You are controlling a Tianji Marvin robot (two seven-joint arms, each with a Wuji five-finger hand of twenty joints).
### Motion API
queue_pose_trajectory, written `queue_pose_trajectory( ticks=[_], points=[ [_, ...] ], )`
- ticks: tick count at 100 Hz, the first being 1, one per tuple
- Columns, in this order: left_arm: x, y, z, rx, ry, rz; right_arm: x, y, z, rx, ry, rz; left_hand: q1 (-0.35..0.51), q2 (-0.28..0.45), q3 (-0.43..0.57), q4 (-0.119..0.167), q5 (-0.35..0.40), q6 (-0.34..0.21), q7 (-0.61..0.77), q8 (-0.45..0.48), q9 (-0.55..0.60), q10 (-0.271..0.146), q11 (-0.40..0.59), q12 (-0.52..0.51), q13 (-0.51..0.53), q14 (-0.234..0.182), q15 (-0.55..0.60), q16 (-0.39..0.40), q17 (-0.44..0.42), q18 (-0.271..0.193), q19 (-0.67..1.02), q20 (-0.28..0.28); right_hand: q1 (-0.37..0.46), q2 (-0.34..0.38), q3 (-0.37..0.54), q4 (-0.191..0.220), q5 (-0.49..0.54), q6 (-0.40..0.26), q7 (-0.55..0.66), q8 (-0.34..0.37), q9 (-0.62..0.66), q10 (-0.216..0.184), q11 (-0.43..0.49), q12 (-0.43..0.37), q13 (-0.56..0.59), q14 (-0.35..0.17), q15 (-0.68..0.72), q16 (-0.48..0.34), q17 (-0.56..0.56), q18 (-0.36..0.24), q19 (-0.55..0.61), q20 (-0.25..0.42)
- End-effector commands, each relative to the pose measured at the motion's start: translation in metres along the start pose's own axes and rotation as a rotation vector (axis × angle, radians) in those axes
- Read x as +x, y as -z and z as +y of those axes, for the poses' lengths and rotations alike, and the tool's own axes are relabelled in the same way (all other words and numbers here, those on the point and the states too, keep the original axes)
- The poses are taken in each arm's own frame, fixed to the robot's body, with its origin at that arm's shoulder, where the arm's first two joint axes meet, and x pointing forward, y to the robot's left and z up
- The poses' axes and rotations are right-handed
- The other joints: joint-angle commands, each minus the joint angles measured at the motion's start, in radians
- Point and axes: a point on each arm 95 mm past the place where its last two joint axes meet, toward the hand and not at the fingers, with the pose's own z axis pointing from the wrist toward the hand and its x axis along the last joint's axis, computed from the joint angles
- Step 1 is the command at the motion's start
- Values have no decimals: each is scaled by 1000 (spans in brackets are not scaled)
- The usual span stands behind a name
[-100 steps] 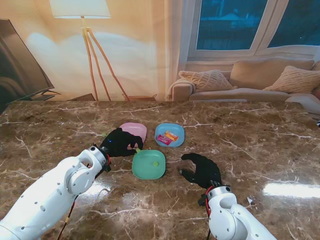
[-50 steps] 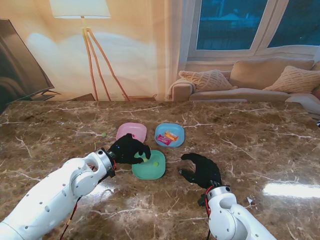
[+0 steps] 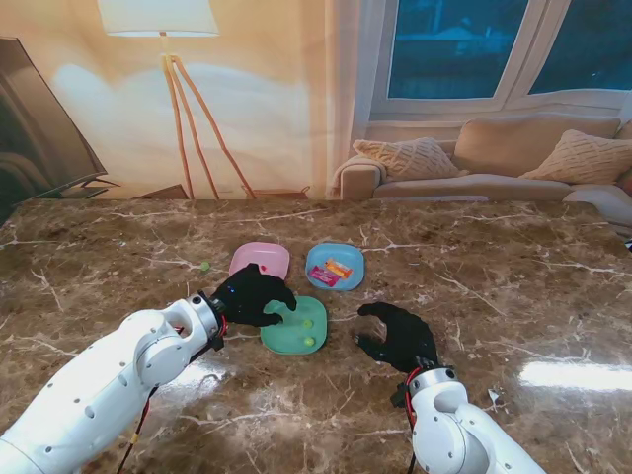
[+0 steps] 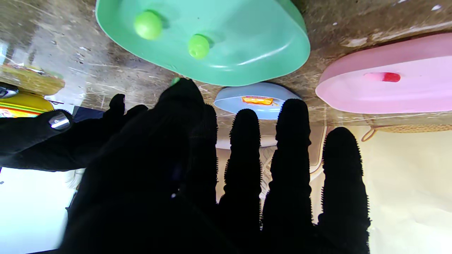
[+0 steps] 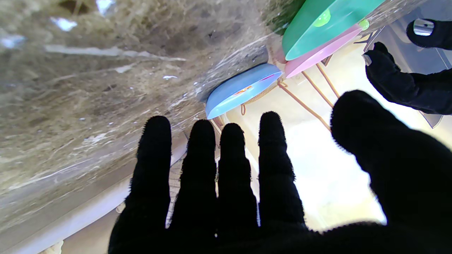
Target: Portion candies into small dishes
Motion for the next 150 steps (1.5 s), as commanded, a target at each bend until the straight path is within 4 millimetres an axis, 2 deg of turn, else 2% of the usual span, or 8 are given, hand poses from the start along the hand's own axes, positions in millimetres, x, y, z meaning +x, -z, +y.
queue_pose_trajectory(
  ticks=[1,20,30,49,69,102,122,150],
  points=[
    [-1,2,-2,4,-11,-6,-2,4,-5,20,-4,-10,-40,10,43,-5,-35,1,-8,19,-37,-16,12,-34,-19,-13,-22,3,-16,-1,-16,26,-4,9,13,14,-4,-27,8,-10,-23,-4,-4,-2,-5,34,3,22,3,-3,17,19],
    [-23,14,-24,26,-44,-114,-2,4,-5,18,-4,-12,-39,10,47,-10,-47,-14,4,42,-46,-22,9,-62,-22,-11,-28,-2,-11,-11,-15,27,-4,8,13,14,-4,-26,8,-9,-22,-4,-3,-2,-5,34,3,22,3,-2,17,19],
    [-42,23,-37,23,-64,-199,-2,5,-5,19,-4,-10,-44,12,55,-9,-59,-11,-1,50,-59,-20,9,-162,-25,-10,-41,-16,-9,-12,-16,24,-4,8,13,13,-4,-28,8,-9,-23,-4,-4,-2,-5,33,3,22,3,-3,17,19],
    [-82,40,-51,-32,-104,-335,-2,5,-5,21,-3,-11,-85,21,111,11,-106,-21,-39,39,-62,-26,46,-140,-20,-12,-18,-2,-7,-3,-9,29,-3,7,14,13,-3,-28,8,-9,-22,-3,-3,-2,-4,34,3,22,3,-2,17,19],
    [-117,49,-47,-109,-109,-431,-1,4,-5,30,0,-9,-69,36,109,20,-261,-76,-101,-4,-169,-23,39,-111,-95,-11,-24,19,-51,-11,-34,31,-4,7,13,13,-4,-27,8,-9,-23,-4,-4,-2,-5,34,3,22,3,-3,17,19],
    [-153,46,-38,-204,-97,-511,-1,2,-6,38,4,-10,-14,96,99,34,-282,-88,-92,-6,-245,-23,10,-105,-150,-11,-29,30,-84,-19,-55,37,-4,7,12,13,-4,-28,8,-10,-23,-4,-4,-2,-5,34,3,22,3,-3,17,19],
    [-163,38,-32,-250,-73,-535,-1,1,-6,40,2,-16,43,145,78,62,-293,-95,-86,-8,-276,-23,-8,-109,-174,-10,-38,28,-102,-21,-71,43,-5,9,12,13,-4,-26,8,-10,-23,-4,-3,-2,-4,33,3,23,4,-3,17,19],
    [-171,32,-21,-282,-64,-542,-2,0,-6,44,-3,-21,71,153,65,65,-294,-103,-68,-1,-285,-28,-7,-109,-169,-18,-29,31,-96,-26,-68,51,-5,9,12,14,-4,-28,8,-9,-24,-4,-4,-2,-5,33,3,23,3,-4,17,19]
  ],
)
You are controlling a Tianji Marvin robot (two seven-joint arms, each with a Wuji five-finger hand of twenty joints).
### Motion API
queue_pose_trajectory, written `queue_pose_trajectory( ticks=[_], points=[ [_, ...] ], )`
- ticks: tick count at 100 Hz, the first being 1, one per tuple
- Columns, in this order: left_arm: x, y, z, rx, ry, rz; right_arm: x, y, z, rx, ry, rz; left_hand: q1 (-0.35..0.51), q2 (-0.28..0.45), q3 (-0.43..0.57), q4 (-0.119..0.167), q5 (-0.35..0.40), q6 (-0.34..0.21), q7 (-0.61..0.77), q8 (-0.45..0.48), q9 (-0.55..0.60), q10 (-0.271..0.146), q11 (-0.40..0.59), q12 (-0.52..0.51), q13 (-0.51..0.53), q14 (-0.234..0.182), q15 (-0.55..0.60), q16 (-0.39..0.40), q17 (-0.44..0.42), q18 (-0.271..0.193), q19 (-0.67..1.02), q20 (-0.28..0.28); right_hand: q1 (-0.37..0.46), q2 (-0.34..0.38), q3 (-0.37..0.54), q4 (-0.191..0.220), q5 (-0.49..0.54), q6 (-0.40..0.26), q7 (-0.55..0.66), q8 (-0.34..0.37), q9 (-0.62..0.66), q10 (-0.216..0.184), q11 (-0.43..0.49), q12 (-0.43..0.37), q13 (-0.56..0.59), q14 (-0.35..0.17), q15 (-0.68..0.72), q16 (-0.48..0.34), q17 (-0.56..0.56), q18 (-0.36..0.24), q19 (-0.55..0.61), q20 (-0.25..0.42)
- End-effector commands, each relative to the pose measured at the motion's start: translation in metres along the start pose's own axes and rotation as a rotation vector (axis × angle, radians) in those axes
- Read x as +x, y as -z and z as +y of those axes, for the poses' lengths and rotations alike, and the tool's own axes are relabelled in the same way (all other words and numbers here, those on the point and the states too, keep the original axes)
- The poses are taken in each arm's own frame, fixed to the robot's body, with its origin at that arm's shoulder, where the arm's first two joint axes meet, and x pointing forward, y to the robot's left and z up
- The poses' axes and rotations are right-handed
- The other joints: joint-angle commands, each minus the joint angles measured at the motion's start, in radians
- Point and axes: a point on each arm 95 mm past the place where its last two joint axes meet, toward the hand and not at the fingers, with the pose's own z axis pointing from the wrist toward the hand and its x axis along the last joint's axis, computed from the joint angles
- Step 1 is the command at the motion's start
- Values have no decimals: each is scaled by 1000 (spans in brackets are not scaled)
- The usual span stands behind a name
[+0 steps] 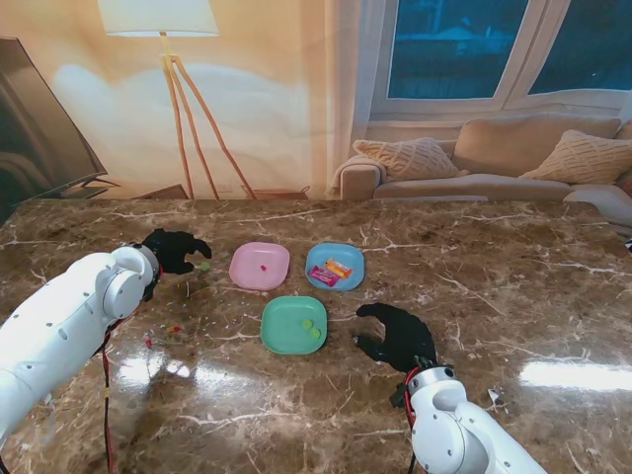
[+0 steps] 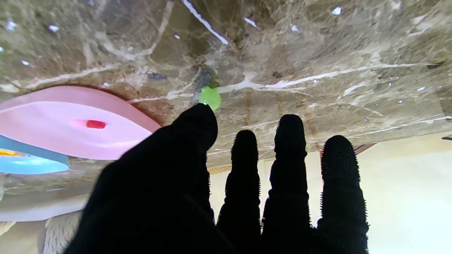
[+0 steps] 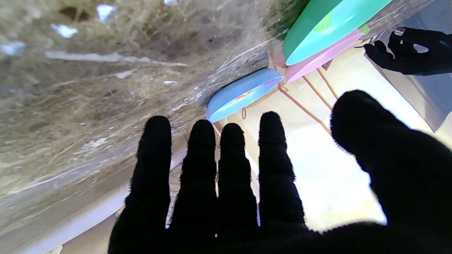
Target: Portion candies into small dishes
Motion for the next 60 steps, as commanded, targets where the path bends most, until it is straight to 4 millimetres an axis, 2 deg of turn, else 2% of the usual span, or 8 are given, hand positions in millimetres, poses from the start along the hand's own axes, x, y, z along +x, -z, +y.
queue_pose_trajectory(
  ticks=[1,34,52,60],
  points=[
    [-2,-2,3,-7,2,-5,-3,2,-5,24,-5,-16,50,18,-7,22,-12,-17,22,-13,-37,-23,-4,12,-1,1,-3,19,-6,-4,-8,26,-6,9,12,13,-4,-28,8,-9,-24,-3,-4,-2,-5,33,3,23,3,-4,17,19],
    [-5,-11,16,2,22,-11,-4,0,-5,30,-6,-21,58,-20,-3,5,5,-16,63,7,-30,-30,9,7,18,-9,16,22,4,-5,0,32,-6,10,12,13,-5,-28,8,-9,-25,-4,-4,-2,-5,33,3,23,3,-4,17,19],
    [-6,-14,19,10,33,-7,-4,0,-6,38,-5,-19,64,-12,2,0,-92,-25,11,-14,-33,-35,7,-2,21,-8,21,22,2,-7,1,32,-7,10,12,14,-5,-28,8,-10,-24,-5,-4,-2,-4,32,4,23,4,-4,18,19],
    [-5,-15,20,12,43,-6,-4,0,-6,41,-5,-19,64,-11,1,-1,-104,-31,2,-19,-30,-38,10,-4,24,-8,23,22,3,-6,1,32,-8,10,12,14,-4,-29,8,-9,-24,-5,-3,-2,-4,33,4,23,3,-4,17,19]
  ],
)
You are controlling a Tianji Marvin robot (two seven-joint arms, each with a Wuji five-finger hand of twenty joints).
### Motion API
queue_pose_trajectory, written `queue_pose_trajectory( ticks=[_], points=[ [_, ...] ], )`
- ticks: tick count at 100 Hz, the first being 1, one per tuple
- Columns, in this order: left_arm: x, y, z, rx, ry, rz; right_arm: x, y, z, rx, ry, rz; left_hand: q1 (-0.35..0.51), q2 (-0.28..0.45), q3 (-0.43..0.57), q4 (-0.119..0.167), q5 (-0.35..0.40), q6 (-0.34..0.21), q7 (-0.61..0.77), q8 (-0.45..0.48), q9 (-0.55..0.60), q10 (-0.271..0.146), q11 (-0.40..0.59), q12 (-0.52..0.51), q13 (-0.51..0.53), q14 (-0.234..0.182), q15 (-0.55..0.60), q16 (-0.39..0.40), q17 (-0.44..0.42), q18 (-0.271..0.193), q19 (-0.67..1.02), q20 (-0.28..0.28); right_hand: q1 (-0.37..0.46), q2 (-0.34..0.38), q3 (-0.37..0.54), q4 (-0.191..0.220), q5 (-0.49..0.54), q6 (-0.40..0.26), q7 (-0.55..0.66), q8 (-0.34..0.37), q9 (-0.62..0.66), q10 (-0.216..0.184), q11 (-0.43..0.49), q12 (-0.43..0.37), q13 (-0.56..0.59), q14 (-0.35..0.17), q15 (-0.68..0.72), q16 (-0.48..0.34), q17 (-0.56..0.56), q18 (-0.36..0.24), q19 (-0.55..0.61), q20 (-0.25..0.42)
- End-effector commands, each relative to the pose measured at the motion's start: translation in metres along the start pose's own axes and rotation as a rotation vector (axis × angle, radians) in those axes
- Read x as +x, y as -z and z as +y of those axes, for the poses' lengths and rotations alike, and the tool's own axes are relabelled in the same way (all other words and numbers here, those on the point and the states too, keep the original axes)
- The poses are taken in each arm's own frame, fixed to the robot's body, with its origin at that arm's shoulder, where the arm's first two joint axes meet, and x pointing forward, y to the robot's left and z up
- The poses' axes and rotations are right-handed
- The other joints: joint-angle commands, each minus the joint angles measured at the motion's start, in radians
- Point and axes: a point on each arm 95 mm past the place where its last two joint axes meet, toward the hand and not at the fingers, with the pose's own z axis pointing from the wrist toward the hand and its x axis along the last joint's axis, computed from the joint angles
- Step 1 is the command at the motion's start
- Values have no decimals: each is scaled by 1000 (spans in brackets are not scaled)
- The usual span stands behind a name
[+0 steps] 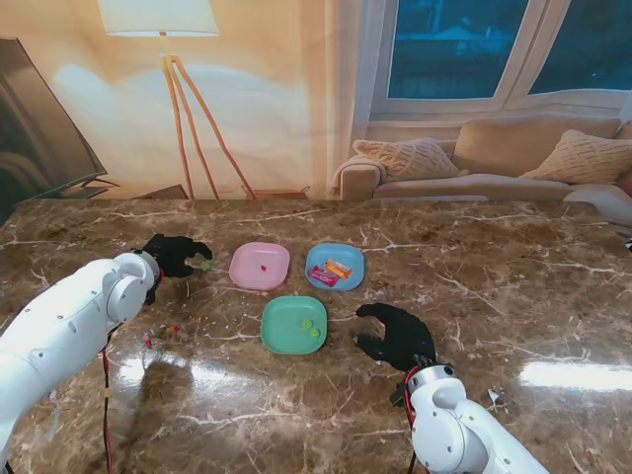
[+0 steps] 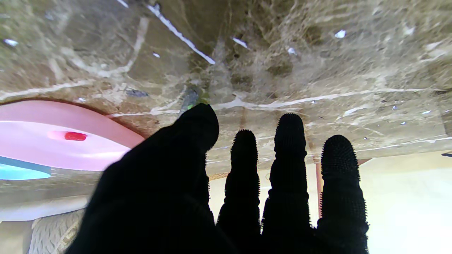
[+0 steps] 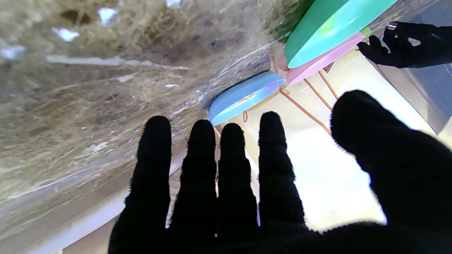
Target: Portion candies into small dishes
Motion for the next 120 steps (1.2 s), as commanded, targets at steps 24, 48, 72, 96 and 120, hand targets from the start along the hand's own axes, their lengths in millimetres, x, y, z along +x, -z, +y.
queue_pose_trajectory(
  ticks=[24,48,72,96,120],
  points=[
    [1,-8,-1,4,3,9,-3,2,-7,34,-2,-14,49,-6,0,-2,-22,-25,-11,-20,-34,-27,10,-9,20,-6,28,25,-3,-4,3,22,-7,11,12,14,-5,-29,8,-10,-24,-4,-3,-2,-3,33,5,23,4,-4,18,20],
    [2,-17,-1,-6,3,10,-4,1,-7,37,-3,-17,52,0,-3,-2,-15,-14,-8,-20,-33,-24,8,-15,22,-6,29,24,-2,-3,2,21,-7,11,12,14,-5,-28,8,-10,-25,-4,-4,-2,-3,33,4,23,3,-4,18,19],
    [3,-22,-1,8,-5,20,-4,0,-7,42,-5,-16,24,-26,3,-7,75,5,96,40,-1,-40,-5,-55,46,-5,33,16,8,0,8,19,-6,11,12,14,-6,-28,7,-10,-25,-4,-4,-2,-2,32,5,24,3,-4,18,19],
    [2,-23,4,-2,-22,16,-4,0,-8,45,-10,-13,3,-50,19,-14,84,-2,206,154,19,-40,8,-70,58,-6,37,8,10,5,11,15,-6,12,13,14,-6,-29,8,-10,-26,-4,-4,-2,-4,32,4,23,4,-5,18,19],
    [0,-23,10,3,-28,8,-4,0,-9,51,-12,-8,36,-86,-23,-49,82,-1,264,237,136,-68,5,102,110,-15,56,4,31,6,26,8,-6,12,12,14,-7,-28,7,-10,-26,-4,-3,-2,-4,33,4,23,4,-5,18,20]
  ],
)
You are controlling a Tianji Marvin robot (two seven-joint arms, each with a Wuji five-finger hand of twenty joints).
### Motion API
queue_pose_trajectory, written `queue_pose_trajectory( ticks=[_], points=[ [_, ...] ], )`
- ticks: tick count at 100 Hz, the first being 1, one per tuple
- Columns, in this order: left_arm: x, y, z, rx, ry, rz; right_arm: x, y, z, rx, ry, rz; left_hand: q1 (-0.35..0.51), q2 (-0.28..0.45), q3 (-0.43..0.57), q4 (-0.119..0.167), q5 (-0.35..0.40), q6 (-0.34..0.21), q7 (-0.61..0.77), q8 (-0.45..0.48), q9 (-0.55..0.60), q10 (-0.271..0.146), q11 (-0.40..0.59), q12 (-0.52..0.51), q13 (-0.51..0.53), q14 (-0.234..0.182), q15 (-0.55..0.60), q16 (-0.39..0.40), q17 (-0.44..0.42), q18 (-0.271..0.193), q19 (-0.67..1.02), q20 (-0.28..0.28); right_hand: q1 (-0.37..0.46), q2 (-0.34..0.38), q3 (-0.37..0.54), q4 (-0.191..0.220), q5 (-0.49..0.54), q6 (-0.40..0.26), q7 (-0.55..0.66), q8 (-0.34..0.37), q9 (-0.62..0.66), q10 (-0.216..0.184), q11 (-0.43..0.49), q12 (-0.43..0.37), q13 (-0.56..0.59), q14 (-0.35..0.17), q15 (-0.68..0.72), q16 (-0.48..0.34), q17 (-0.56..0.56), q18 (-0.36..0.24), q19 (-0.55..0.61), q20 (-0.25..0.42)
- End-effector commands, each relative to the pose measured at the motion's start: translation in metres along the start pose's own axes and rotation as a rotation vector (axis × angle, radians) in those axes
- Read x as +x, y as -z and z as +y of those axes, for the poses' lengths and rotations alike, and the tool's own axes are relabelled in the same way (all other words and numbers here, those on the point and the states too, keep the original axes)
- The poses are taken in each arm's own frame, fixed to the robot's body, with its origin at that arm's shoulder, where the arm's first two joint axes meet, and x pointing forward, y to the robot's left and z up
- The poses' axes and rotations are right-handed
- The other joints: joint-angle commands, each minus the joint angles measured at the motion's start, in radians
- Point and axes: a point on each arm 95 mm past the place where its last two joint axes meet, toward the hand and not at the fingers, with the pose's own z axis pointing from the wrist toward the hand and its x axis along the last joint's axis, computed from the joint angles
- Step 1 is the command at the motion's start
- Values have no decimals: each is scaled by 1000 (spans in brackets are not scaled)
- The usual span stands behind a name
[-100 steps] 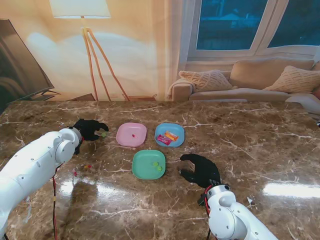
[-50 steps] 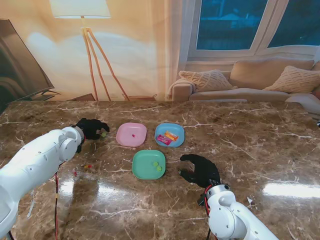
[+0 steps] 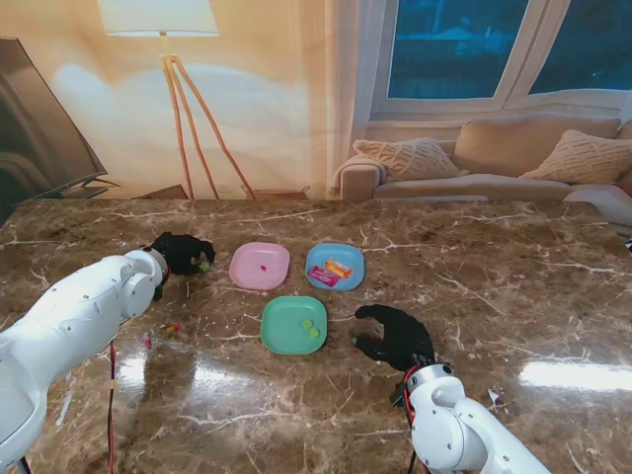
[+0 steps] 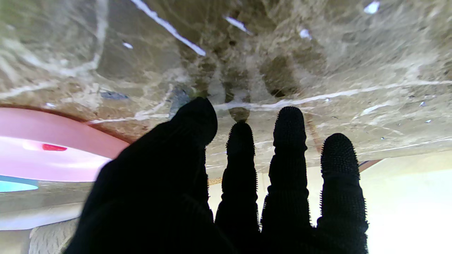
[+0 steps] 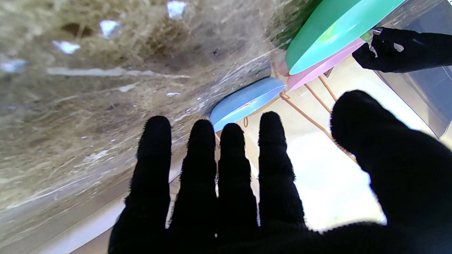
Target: Portion candies into small dishes
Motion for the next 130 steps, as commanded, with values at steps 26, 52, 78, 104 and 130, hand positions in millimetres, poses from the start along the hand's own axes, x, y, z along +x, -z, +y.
queue_pose_trajectory(
  ticks=[26,52,78,104,130],
  points=[
    [0,0,8,14,1,6,-2,2,-7,35,-5,-6,57,-61,-73,-28,38,-21,129,95,145,-33,-33,96,69,-12,46,5,27,10,44,4,-7,13,12,14,-7,-28,7,-10,-25,-6,-3,-2,-4,32,4,18,4,-5,18,20],
    [-1,1,10,13,-4,15,-1,1,-8,40,-3,-5,134,-51,-164,-3,82,-44,186,92,268,-33,-146,196,109,-14,71,9,46,9,62,-6,-6,12,11,14,-9,-29,6,-10,-27,-6,-4,-3,-5,32,4,18,3,-4,18,20],
    [-2,2,11,21,-8,19,-1,1,-8,41,-4,-3,169,-60,-142,2,147,-45,224,61,364,-26,-171,170,211,-11,72,85,110,3,96,-19,-5,11,11,14,-10,-26,6,-10,-27,-5,-4,-3,-4,33,4,18,4,-5,18,20],
    [-2,2,12,29,-12,17,-2,1,-8,43,-6,0,160,-54,-143,-2,197,-64,278,27,435,-30,-207,78,272,-17,74,48,165,-1,126,-43,-6,13,11,13,-10,-29,6,-10,-32,-3,-5,-3,-6,32,4,18,4,-6,17,20],
    [-4,3,12,49,-3,18,-1,1,-8,46,-8,2,162,-35,-156,-3,199,-68,313,19,444,-10,-205,63,275,-13,84,22,167,3,130,-56,-6,14,10,13,-11,-29,5,-10,-34,-4,-4,-4,-6,32,4,18,4,-6,17,20]
  ],
)
